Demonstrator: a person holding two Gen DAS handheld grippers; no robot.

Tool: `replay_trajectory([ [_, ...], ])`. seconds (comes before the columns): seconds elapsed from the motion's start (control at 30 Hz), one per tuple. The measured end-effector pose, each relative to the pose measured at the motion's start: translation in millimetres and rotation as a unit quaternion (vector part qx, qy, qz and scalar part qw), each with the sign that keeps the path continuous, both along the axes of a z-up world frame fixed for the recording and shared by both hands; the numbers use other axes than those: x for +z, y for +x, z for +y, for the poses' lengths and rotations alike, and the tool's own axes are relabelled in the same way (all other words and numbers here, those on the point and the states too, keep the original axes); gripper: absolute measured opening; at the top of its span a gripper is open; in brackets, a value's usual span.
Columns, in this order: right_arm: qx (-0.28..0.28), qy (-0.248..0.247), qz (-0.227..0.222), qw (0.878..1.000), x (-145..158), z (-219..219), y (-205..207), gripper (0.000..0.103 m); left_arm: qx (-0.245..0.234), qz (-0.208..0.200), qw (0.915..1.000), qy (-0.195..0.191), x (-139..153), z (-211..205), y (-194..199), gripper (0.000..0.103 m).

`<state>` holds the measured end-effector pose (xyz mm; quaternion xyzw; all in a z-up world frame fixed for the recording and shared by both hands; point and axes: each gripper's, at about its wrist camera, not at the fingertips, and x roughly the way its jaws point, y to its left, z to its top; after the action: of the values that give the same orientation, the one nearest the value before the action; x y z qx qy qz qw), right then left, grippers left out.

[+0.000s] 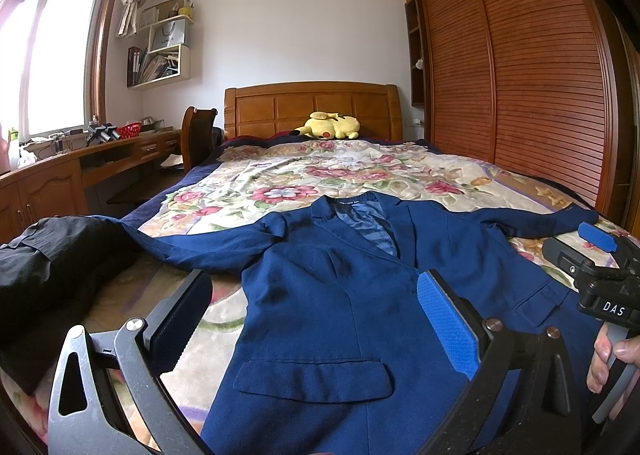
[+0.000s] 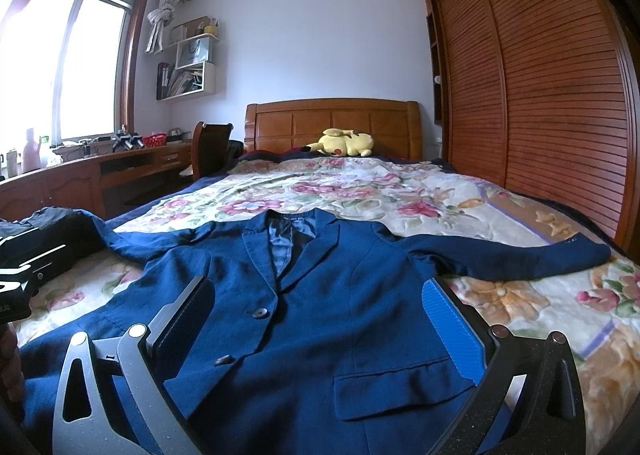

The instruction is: Fold large clothes

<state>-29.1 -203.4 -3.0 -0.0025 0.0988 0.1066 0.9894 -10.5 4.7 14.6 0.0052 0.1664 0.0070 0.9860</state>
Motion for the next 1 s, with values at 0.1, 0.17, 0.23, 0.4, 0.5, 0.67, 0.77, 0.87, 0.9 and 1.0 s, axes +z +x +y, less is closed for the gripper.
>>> replay_trajectory([
  [0.1,0.0,0.0,0.0,1.0,0,0,0,0.103,0.0,0.0,1.0,0.0,0,0,0,0.103],
  [0.17,0.001,-0.001,0.001,1.0,0,0,0,0.103,-0.001,0.0,1.0,-0.001,-1,0,1,0.103],
  [0.23,0.001,-0.004,0.001,1.0,-1,1,0,0.103,-0.001,0.003,1.0,-0.001,2,1,0,0.103],
  [0.4,0.01,-0.014,0.0,1.0,1,6,-1,0.103,0.004,0.01,0.9999,0.005,6,8,-2,0.103],
  [0.5,0.022,-0.011,0.005,1.0,2,9,1,0.103,0.006,0.016,0.9998,0.009,6,15,1,0.103],
  [0.67,0.042,-0.011,0.014,0.999,5,14,7,0.103,0.019,0.028,0.9993,0.019,0,25,11,0.103],
  [0.77,0.06,-0.008,0.017,0.998,8,16,10,0.103,0.025,0.033,0.9989,0.021,3,33,15,0.103],
  [0.87,0.073,-0.009,0.018,0.997,13,17,12,0.103,0.033,0.037,0.9985,0.022,6,42,20,0.103],
  [0.9,0.075,-0.009,0.017,0.997,14,18,13,0.103,0.035,0.04,0.9984,0.021,6,45,22,0.103],
  [1.0,0.08,-0.012,0.018,0.997,19,22,18,0.103,0.041,0.051,0.9975,0.027,5,54,29,0.103],
])
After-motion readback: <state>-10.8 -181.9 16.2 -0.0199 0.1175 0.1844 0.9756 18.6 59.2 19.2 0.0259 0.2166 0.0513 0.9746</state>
